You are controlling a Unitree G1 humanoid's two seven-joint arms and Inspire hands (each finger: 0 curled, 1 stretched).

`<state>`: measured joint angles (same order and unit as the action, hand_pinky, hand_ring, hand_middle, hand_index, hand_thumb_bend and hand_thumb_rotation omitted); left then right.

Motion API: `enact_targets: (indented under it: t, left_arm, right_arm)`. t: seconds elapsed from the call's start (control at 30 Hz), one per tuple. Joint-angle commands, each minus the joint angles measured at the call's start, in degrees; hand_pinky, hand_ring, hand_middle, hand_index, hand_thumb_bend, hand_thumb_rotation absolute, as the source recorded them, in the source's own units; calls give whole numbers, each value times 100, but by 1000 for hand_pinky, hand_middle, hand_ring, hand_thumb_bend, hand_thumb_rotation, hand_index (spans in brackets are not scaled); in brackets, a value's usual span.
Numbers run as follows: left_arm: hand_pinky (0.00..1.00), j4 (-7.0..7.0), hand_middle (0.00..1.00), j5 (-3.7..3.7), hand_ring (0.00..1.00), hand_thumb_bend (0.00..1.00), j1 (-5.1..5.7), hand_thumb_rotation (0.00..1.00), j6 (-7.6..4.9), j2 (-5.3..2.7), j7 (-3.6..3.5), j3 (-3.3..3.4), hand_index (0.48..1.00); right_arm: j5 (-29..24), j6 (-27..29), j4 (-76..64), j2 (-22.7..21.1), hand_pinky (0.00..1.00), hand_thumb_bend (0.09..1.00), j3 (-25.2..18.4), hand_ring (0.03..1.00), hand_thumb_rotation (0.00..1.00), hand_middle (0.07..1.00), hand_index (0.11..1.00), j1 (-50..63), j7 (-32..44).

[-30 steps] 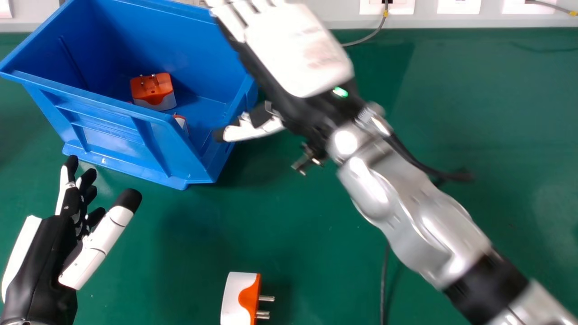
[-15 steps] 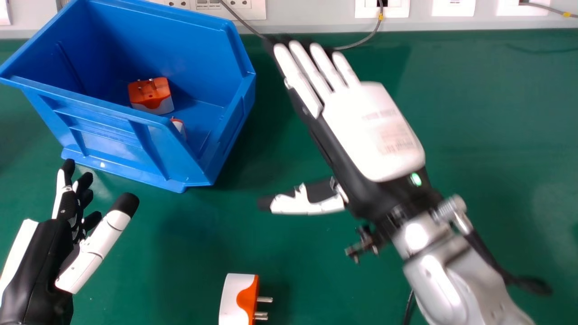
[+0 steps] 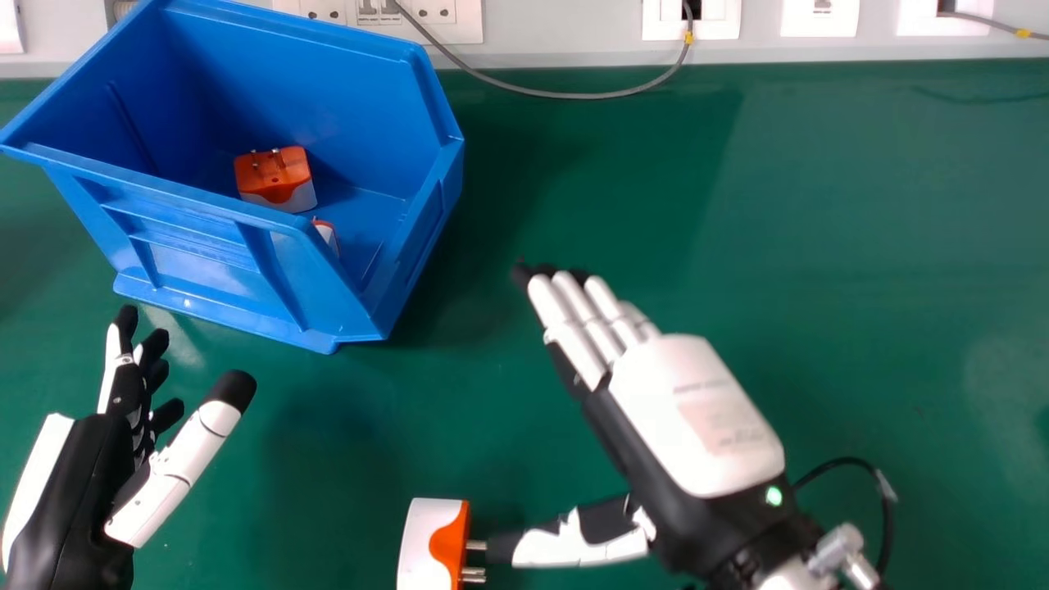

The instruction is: Pick all objects and put in blue box

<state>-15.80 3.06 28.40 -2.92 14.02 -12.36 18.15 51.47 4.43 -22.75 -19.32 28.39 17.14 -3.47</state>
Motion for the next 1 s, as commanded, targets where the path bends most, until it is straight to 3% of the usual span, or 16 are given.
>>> enact_targets:
  t: [0.0,0.13,0.4,0.57,0.83,0.97]
  left_arm:
    - [936,-21,1000,57,1000,796,-25,680,-158,8,-4,25,1000]
    - [933,16,1000,24,1000,796,-20,673,-158,11,34,39,1000]
    - [930,-46,1000,106,1000,802,47,672,-156,-6,13,69,1000]
    - [930,-19,1000,56,1000,805,56,674,-216,18,19,67,1000]
    - [933,-29,1000,32,1000,806,81,680,-256,41,22,71,1000]
    - [936,-46,1000,-15,1000,799,89,681,-233,49,43,63,1000]
  right_arm:
    - [-183,237,-175,-37,914,654,39,1000,368,1000,1000,94,61]
    - [-604,432,-166,-64,912,669,65,1000,379,1000,1000,231,363]
    - [-798,498,-106,-21,928,703,246,1000,367,1000,996,301,843]
    - [-939,512,138,70,940,712,395,999,360,1000,991,126,1055]
    - [-590,534,824,163,927,734,619,983,324,1000,982,-479,1101]
    - [-378,507,1203,244,923,729,717,981,327,1000,975,-742,1040]
